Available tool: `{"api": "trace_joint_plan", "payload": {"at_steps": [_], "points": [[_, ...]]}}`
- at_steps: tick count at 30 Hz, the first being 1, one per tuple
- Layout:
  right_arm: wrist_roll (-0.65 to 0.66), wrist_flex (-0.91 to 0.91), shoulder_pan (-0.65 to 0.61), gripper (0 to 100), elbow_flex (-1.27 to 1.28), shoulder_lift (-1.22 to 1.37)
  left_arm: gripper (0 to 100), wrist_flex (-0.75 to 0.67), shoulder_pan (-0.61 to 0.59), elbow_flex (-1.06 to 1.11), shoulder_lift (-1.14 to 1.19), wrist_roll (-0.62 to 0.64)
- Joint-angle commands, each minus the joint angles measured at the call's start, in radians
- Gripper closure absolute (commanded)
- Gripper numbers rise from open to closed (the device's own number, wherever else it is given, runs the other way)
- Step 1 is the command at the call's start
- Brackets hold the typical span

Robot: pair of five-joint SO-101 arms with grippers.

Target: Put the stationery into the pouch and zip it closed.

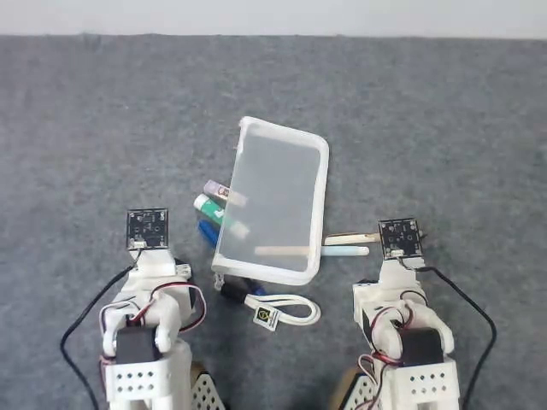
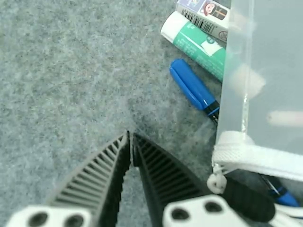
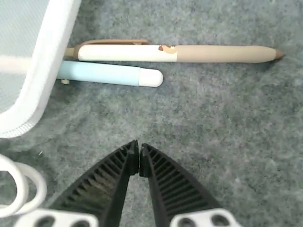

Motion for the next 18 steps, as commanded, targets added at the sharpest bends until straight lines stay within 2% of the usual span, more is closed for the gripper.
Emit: {"api": "trace_joint_plan", "payload": {"at_steps": [1, 5, 10, 15, 18], "points": [[-0.008, 0.005, 0.010, 99.1, 0.023, -0.015, 99, -0.029, -0.009, -0.038, -0.020, -0.008], [-0.006, 0.005, 0.015, 99.1, 0.023, -0.015, 99, -0.032, -0.012, -0.041, -0.020, -0.008], [-0.006, -0.012, 0.016, 99.0, -0.009, -0.016, 99, -0.106, -0.012, -0.041, -0.020, -0.009], [-0.006, -0.022, 0.087, 99.1, -0.106, -0.015, 99, -0.147, -0.012, -0.035, -0.020, -0.150], [-0.005, -0.068, 0.097, 99.0, -0.167, -0.015, 99, -0.149, -0.012, -0.038, -0.020, -0.153]]}}
